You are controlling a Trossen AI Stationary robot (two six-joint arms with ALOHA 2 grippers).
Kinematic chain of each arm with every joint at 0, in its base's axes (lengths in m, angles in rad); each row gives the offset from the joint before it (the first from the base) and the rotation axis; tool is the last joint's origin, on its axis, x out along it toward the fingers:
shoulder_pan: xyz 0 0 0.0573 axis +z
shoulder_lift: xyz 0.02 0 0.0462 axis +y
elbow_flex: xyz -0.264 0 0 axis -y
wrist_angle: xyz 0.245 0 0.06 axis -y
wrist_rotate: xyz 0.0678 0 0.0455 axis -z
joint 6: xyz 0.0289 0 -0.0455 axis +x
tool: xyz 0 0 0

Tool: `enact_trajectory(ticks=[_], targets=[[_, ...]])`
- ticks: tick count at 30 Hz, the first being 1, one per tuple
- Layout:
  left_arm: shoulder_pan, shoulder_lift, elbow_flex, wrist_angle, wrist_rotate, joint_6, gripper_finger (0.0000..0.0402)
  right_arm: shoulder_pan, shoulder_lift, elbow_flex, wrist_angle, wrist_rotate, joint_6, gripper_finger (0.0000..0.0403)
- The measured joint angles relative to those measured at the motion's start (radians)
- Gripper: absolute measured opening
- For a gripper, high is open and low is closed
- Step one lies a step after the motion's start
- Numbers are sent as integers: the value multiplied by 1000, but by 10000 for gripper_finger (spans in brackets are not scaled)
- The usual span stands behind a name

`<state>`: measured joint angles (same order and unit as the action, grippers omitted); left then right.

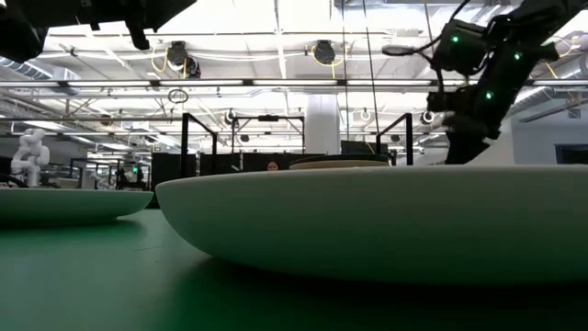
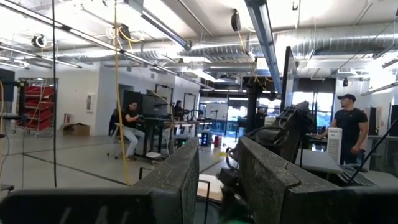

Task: Place and stack plates onto a shelf
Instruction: Put the dark blue plate on the shelf

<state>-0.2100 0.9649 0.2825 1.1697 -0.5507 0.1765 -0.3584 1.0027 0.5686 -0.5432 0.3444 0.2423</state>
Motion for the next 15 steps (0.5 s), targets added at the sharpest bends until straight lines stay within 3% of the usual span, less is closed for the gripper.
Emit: enact_trajectory(ticks=[2, 9, 15], targets=[[0, 0, 0, 0, 0, 1, 115, 6, -6, -27, 6, 124, 8, 93], [0, 0, 0, 0, 0, 14, 115, 3, 18, -173, 105, 123, -44, 96], [0, 0, 0, 0, 0, 8, 115, -10, 26, -277, 269, 127, -45, 148]])
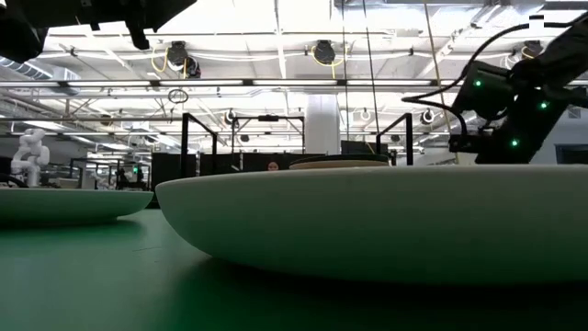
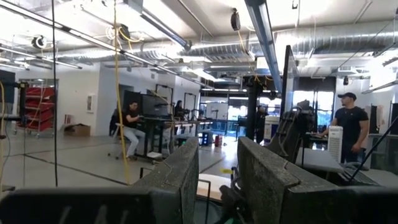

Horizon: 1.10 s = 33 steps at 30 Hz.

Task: Place and stack plates onto a shelf
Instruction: Put the dark blue plate on the shelf

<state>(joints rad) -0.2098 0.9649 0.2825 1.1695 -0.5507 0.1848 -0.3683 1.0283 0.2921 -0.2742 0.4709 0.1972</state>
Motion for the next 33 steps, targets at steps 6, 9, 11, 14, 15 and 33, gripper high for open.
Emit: enact_trajectory(ticks=[6, 9, 11, 14, 15, 33], targets=[[0, 0, 0, 0, 0, -7, 115, 22, -6, -10, 24, -3, -3, 220], [0, 0, 0, 0, 0, -7, 115, 49, -25, -1, 10, -26, -26, 240], [0, 0, 0, 0, 0, -3, 115, 67, -43, 16, 4, -38, -46, 243], [0, 0, 0, 0, 0, -3, 115, 86, -72, 34, 25, -5, -81, 239], [0, 0, 0, 0, 0, -3, 115, 89, -77, 34, 22, 19, -96, 236], [0, 0, 0, -7, 0, -13, 115, -37, -10, -51, 159, 186, -93, 199]])
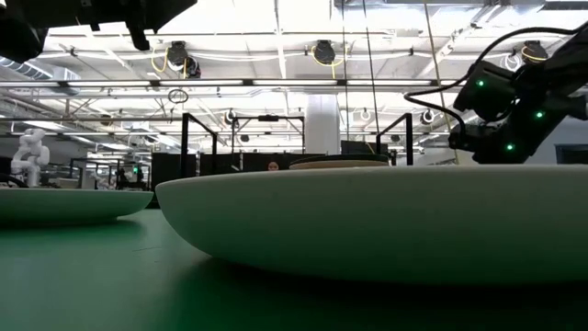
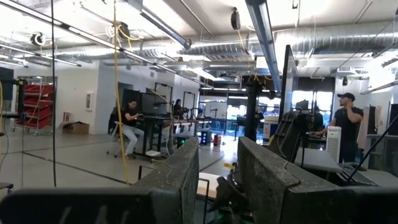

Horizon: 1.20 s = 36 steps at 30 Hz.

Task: Place and stack plates onto a shelf
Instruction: Put the dark blue plate on the shelf

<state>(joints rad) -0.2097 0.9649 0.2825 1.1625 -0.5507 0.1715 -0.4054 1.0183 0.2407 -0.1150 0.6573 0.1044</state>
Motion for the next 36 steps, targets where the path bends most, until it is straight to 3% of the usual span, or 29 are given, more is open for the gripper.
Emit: enact_trajectory(ticks=[7, 14, 23, 31, 36], targets=[[0, 0, 0, 0, 0, 2, 115, -44, 0, -10, 36, -9, -10, 134], [0, 0, 0, 0, 0, 2, 115, -65, -1, -10, 38, -97, -17, 12], [0, 0, 0, 0, 0, 9, 115, -59, -74, -5, 37, -166, 10, 2], [0, 0, 0, -2, 0, 9, 115, -11, -257, -5, 36, -192, 19, 1], [0, 0, 0, -6, 0, 8, 115, 22, -383, 24, 40, -152, 25, 1]])
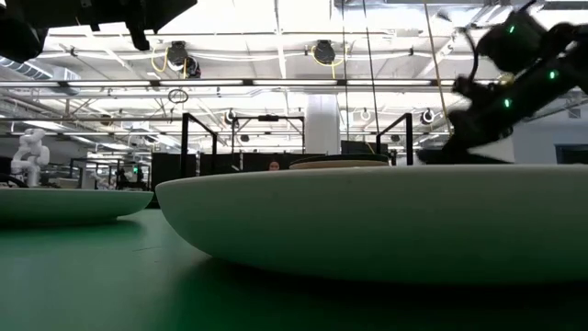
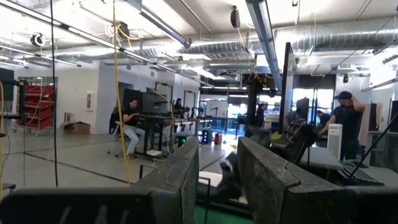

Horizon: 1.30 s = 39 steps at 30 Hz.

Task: Place and stack plates onto a shelf
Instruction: Put the dark blue plate on the shelf

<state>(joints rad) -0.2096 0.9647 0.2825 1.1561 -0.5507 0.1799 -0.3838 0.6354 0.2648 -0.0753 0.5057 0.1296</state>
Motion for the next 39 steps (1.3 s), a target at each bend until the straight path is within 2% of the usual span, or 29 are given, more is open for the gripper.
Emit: enact_trajectory(ticks=[2, 7, 12, 15, 22, 28, 32, 36, 39], targets=[[0, 0, 0, 0, 0, 0, 115, 15, -44, 15, 52, 47, -22, 1], [0, 0, 0, 0, 0, 0, 115, 43, -96, 41, 367, 66, -130, 0], [1, 0, 0, 1, -12, -1, 115, 57, -26, 135, 532, -42, -200, 0], [2, 0, 0, 1, -43, -2, 115, 59, 75, 236, 522, -112, -223, 0], [2, 0, 0, -1, -53, -8, 115, 59, 405, 489, 453, -314, -260, 0], [2, 0, 0, -83, -53, -10, 115, 59, 677, 660, 426, -478, -313, 0], [13, 0, 0, -79, -63, -57, 115, 59, 836, 755, 431, -544, -319, 0], [29, -4, 0, 15, -64, -25, 115, 59, 999, 855, 449, -619, -319, 0], [32, -3, 0, 21, -63, -10, 115, 65, 1106, 936, 452, -655, -336, 0]])
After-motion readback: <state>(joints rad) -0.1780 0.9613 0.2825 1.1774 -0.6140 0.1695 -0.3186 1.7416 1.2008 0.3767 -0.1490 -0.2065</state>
